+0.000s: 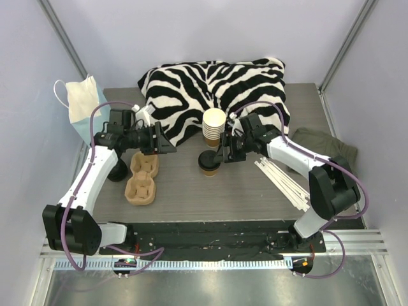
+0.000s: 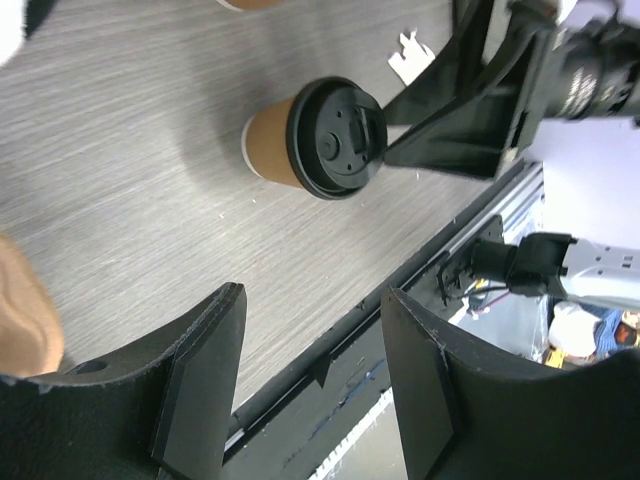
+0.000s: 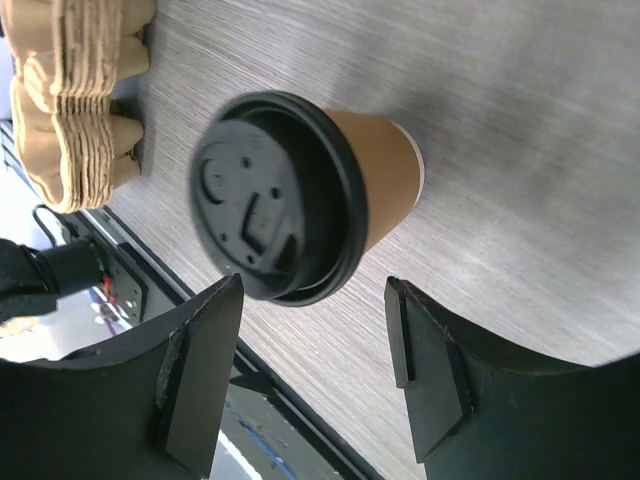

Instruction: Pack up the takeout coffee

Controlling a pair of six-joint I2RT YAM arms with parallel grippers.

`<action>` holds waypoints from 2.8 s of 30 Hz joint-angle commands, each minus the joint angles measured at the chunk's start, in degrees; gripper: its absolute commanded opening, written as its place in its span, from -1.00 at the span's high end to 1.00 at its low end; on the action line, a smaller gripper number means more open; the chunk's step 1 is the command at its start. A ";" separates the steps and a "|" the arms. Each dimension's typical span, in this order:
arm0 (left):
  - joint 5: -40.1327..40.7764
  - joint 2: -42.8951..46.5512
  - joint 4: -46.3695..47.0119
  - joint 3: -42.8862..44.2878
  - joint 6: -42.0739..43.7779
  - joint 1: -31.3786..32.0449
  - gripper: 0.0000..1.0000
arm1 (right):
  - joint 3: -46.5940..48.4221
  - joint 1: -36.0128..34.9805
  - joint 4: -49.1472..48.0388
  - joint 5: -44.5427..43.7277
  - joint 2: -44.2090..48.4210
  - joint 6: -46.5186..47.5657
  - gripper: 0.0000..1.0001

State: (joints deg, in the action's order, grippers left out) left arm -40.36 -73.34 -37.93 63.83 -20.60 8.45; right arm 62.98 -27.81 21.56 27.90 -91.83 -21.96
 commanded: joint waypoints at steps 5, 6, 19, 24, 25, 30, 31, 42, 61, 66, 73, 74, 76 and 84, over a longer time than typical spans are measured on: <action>-2.09 1.45 3.04 1.64 -3.04 -3.87 -0.21 | -6.02 -1.54 -15.66 0.67 0.78 -16.08 -0.33; -2.27 1.45 3.65 1.99 -3.39 -4.40 -0.21 | -6.11 -1.72 -16.54 0.40 0.26 -18.28 -0.32; -5.87 2.68 6.64 0.86 -6.82 -13.36 -0.20 | -3.14 -4.26 -29.29 0.40 -10.11 -35.69 -0.23; -6.66 2.77 7.78 -0.73 -7.44 -14.25 -0.20 | -1.63 -5.94 -31.14 -0.83 -12.14 -39.82 -0.24; -6.66 2.76 7.87 -0.99 -7.52 -14.34 -0.20 | -1.81 -6.37 -31.93 -0.92 -12.58 -40.53 -0.24; -7.01 2.59 7.70 -1.69 -6.91 -14.51 -0.19 | -2.51 -6.47 -33.78 -0.92 -13.38 -44.40 -0.24; -7.01 2.68 7.52 -1.78 -6.65 -14.60 -0.19 | -2.77 -6.55 -33.69 -0.92 -13.11 -44.58 -0.25; 2.36 -0.04 -5.20 3.13 9.57 -14.95 -0.27 | -8.83 -1.02 -28.35 0.66 -1.43 -42.48 -0.50; 27.05 2.76 -21.49 3.77 26.50 -3.55 -0.18 | -7.35 -3.91 -6.54 -5.75 18.80 5.15 -0.29; 35.08 0.48 -17.27 0.24 22.10 3.68 0.06 | -6.38 -8.56 -6.18 -8.21 18.88 11.40 -0.22; 33.68 -4.70 -15.50 2.95 21.75 3.94 0.12 | -9.81 -16.99 -12.24 -14.36 17.22 23.69 0.04; 33.42 -5.14 -15.59 3.40 21.48 3.94 0.11 | -10.07 -17.88 -13.03 -15.24 16.86 27.98 0.06; 31.32 -6.46 -16.29 4.54 20.87 3.77 0.09 | -10.86 -19.99 -16.10 -18.13 15.46 31.87 0.11; 25.78 -7.70 -16.91 6.92 16.21 2.10 0.05 | -16.56 -23.87 -35.59 -25.00 7.81 38.31 0.14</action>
State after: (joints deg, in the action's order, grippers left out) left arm -11.20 -81.23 -55.90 67.70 -1.63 12.03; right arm 48.99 -51.75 0.51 8.27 -81.97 12.03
